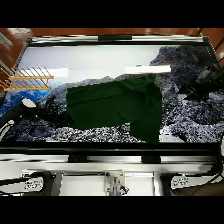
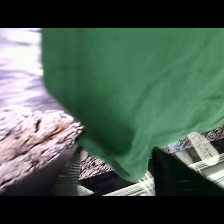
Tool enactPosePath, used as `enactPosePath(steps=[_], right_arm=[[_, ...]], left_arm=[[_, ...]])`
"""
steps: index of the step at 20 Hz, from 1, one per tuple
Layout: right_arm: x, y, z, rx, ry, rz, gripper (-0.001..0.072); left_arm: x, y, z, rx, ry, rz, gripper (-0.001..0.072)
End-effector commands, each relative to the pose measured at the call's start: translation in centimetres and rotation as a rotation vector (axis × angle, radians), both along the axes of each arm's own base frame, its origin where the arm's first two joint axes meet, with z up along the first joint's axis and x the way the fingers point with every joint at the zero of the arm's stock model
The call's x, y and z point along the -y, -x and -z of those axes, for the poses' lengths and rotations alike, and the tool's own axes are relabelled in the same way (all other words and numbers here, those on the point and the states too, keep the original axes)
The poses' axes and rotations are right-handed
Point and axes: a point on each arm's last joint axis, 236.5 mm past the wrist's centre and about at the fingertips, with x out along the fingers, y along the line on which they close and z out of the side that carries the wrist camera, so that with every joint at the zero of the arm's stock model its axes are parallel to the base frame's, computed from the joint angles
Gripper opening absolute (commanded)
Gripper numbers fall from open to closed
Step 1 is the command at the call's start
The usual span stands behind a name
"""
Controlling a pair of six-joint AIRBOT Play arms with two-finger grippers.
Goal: Fold the shirts.
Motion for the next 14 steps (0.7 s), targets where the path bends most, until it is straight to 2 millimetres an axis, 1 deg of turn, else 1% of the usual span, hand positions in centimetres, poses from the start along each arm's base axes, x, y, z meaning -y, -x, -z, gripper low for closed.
enactPosePath(steps=[1,2,3,4,5,7,8,10,11,14], right_arm=[[0.0,0.4,0.5,-0.018,0.004,0.000,0.0569],[-0.2,1.0,1.4,-0.047,-0.003,-0.003,0.0569],[-0.6,1.8,2.4,-0.078,-0.019,-0.010,0.0570],[-1.3,2.7,3.7,-0.105,-0.048,-0.024,0.0589],[-2.3,3.4,5.0,-0.124,-0.093,-0.029,0.0625],[-3.5,4.1,7.6,-0.141,-0.132,0.002,0.0625],[-4.1,4.5,8.7,-0.147,-0.128,-0.011,0.0625],[-4.9,5.1,10.4,-0.139,-0.090,-0.090,0.0625],[-5.1,4.8,11.1,-0.135,-0.066,-0.111,0.0624],[-6.5,2.9,12.6,-0.090,-0.061,-0.106,0.0618]], left_arm=[[1.1,-0.1,0.8,0.002,-0.008,0.014,0.0150],[1.1,-0.1,0.7,0.004,-0.008,0.014,0.0031],[1.1,-0.2,0.6,0.006,-0.007,0.015,0.0031],[1.1,-0.3,0.4,0.013,-0.007,0.017,0.0031],[1.1,-0.4,0.2,0.020,-0.008,0.018,0.0031],[1.1,-0.7,-0.3,0.035,-0.009,0.018,0.0031],[1.1,-0.8,-0.6,0.045,-0.009,0.018,0.0030],[1.1,-0.9,-1.2,0.072,-0.011,0.032,0.0030],[1.1,-1.0,-1.5,0.089,-0.013,0.042,0.0030],[1.1,-1.3,-2.6,0.132,-0.016,0.053,0.0030]])
